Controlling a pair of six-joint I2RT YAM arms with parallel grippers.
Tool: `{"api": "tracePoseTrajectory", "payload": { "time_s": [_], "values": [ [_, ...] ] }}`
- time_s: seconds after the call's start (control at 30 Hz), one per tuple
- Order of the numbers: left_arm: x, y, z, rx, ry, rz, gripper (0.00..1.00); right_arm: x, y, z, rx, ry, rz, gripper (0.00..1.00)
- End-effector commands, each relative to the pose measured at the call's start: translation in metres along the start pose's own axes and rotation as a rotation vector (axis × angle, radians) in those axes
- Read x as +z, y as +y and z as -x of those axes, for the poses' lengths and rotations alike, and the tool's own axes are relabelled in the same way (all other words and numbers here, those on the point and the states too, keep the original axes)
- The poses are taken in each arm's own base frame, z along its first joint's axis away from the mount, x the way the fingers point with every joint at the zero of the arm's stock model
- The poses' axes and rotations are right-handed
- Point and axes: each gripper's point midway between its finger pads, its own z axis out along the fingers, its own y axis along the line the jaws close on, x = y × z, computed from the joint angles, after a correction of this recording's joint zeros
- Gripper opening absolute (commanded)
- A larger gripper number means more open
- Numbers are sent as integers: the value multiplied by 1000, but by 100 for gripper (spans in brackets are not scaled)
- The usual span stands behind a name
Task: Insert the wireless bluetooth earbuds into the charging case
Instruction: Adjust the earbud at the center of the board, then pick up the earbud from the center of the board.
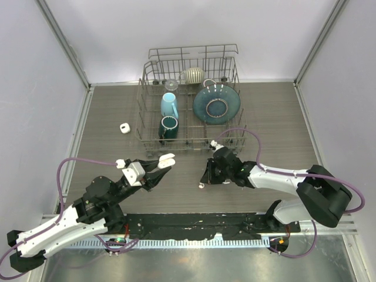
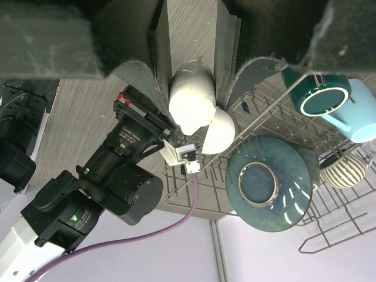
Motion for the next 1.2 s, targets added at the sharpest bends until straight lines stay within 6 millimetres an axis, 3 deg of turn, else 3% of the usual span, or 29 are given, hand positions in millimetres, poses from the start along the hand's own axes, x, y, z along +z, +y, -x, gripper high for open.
{"api": "tracePoseTrajectory", "payload": {
  "time_s": [0.0,0.03,0.07,0.13,0.5,1.17],
  "values": [
    [1,5,27,5,-75,17,0,-4,24,21,0,-51,59,3],
    [1,5,27,6,-74,17,0,-4,24,22,2,-57,56,6],
    [1,5,27,5,-74,17,0,-6,22,22,6,-66,53,23],
    [-1,6,28,4,-78,22,0,-9,15,20,20,-85,31,30],
    [0,6,27,7,-73,21,0,-8,4,-5,41,-11,9,31],
    [0,6,27,6,-73,20,0,4,-2,-17,31,32,-28,25]
  ]
}}
